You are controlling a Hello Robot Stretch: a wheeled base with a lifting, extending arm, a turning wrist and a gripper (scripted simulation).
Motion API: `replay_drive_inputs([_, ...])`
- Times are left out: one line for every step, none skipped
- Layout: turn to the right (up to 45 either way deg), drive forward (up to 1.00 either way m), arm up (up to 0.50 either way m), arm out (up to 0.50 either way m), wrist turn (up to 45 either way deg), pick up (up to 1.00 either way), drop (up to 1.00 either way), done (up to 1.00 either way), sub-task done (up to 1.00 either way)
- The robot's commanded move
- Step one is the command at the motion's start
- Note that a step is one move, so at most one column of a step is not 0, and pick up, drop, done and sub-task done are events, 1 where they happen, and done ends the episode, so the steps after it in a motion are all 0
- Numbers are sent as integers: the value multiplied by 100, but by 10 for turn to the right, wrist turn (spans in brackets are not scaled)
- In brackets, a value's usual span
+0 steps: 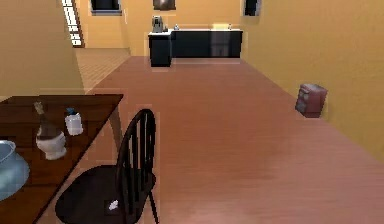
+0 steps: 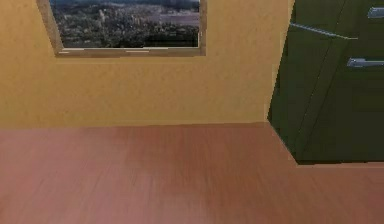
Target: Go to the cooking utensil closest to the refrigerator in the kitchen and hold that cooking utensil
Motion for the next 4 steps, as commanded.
replay_drive_inputs([270,0,0,0,0,0,0,0,0])
replay_drive_inputs([0,55,0,0,0,0,0,0,0])
replay_drive_inputs([-300,0,0,0,0,0,0,0,0])
replay_drive_inputs([0,80,0,0,0,0,0,0,0])
